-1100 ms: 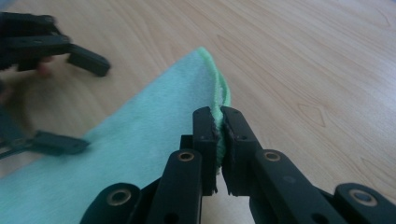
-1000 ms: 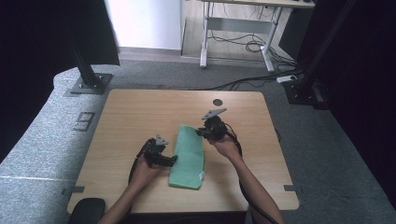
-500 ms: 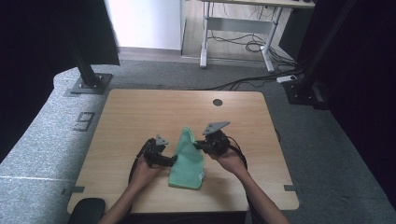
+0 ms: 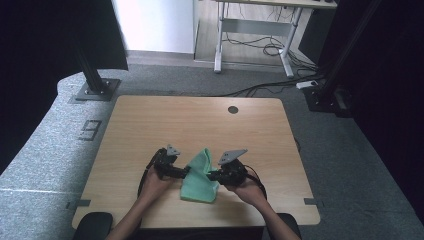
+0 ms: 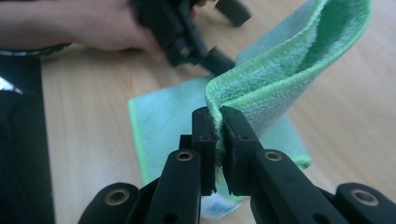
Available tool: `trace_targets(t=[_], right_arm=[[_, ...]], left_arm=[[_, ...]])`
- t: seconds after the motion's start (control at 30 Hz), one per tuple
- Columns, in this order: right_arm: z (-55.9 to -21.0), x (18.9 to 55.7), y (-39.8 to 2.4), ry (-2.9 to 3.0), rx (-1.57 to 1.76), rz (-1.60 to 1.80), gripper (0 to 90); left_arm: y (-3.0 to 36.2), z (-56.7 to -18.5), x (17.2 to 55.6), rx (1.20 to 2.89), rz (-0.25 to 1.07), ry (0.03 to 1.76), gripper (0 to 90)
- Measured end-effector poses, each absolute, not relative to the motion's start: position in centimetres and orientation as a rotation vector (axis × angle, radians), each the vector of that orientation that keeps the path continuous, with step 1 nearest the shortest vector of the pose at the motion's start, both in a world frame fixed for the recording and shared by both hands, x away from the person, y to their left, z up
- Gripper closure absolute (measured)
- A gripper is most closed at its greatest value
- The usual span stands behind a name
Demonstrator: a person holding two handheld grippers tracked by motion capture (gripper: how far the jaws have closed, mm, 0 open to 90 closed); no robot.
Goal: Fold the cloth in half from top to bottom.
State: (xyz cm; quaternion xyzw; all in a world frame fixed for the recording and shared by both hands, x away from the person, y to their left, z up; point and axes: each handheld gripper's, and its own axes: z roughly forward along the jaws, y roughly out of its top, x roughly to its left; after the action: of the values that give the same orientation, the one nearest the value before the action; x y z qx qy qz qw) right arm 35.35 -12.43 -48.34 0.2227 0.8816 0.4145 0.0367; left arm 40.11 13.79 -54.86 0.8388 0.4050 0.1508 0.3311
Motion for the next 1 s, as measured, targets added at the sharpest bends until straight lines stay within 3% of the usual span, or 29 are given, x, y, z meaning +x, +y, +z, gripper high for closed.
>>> trace_targets(t=[0.5,0.83,1.0], right_arm=[[-52.3,32.9,-12.3,2.799,0.679,1.186,82.2],[-50.1,33.4,-13.3,2.718,0.665,1.123,82.7],[-51.3,32.9,-13.1,2.752,0.679,1.133,82.3]], left_arm=[[13.8,-54.9,40.1,2.190,0.396,1.061,6.9],[13.8,-54.9,40.1,2.192,0.395,1.061,6.9],[13.8,-54.9,40.1,2.191,0.394,1.061,6.8]])
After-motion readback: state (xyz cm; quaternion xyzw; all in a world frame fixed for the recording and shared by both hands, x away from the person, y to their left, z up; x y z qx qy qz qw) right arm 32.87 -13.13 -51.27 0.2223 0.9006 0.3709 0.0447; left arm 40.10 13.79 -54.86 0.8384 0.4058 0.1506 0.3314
